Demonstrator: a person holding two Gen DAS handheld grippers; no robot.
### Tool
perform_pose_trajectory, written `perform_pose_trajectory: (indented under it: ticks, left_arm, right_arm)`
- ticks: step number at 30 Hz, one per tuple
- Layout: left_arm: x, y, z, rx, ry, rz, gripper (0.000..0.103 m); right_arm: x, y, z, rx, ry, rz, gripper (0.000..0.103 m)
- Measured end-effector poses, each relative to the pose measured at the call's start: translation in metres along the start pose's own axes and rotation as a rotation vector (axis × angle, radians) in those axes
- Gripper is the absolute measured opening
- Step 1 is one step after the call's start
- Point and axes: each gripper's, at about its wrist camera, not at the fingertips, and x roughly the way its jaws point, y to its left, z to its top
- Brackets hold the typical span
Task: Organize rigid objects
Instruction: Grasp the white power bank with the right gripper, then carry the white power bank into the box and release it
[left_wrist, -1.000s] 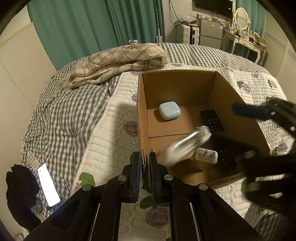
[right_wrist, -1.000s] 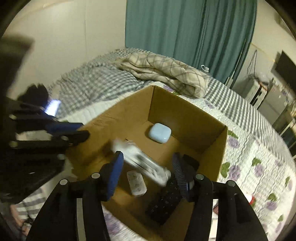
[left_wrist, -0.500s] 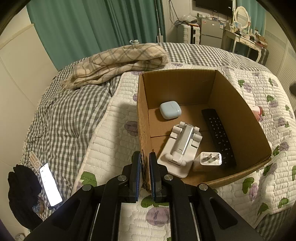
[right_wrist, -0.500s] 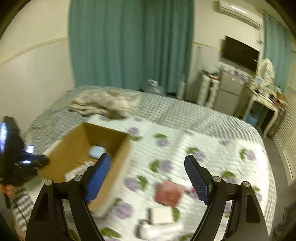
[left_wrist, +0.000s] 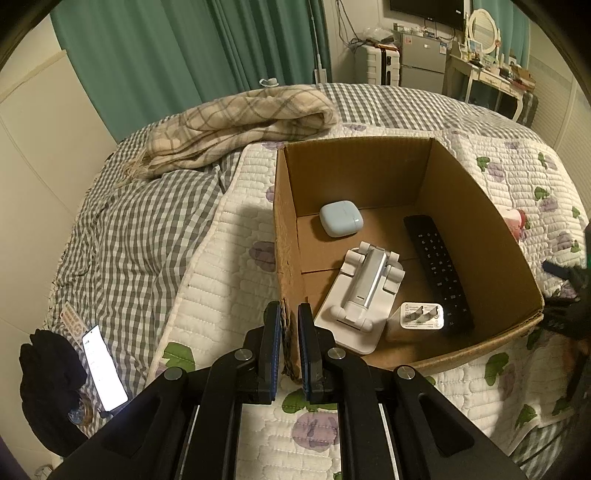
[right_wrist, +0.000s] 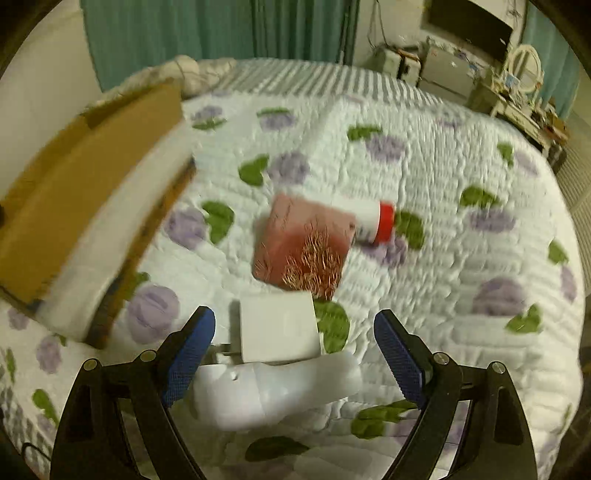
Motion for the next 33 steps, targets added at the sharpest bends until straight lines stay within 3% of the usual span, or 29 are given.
perform_pose_trajectory:
  ticks: [7,9,14,26,33]
  left_arm:
    - [0.001,-0.001,-0.001,0.013,-0.002,-0.001,0.009]
    - [0.001,-0.001,-0.001,0.012,-0.003,-0.004,0.009]
    - [0.002,-0.001,-0.001,0.008,-0.004,-0.005,0.009]
    - [0.002,-0.001,-0.001,0.024,-0.009,0.006,0.007]
    - [0.002,-0.001,-0.001,0.027,-0.007,0.001,0.007]
  right_arm:
    - [0.019,-0.004,0.002,0.053,0.035,0.047,0.087]
    - [0.026,-0.003,0.005,0.054,0.052,0.057,0.082]
    - [0.038,0.002,0.005,0.041,0.090,0.076,0.053]
    - [0.008,-0.001,0.004,0.054,-0.027,0.051,0.053]
    - [-0.046,0.008,0.029,0.019,-0.162,0.062,0.052]
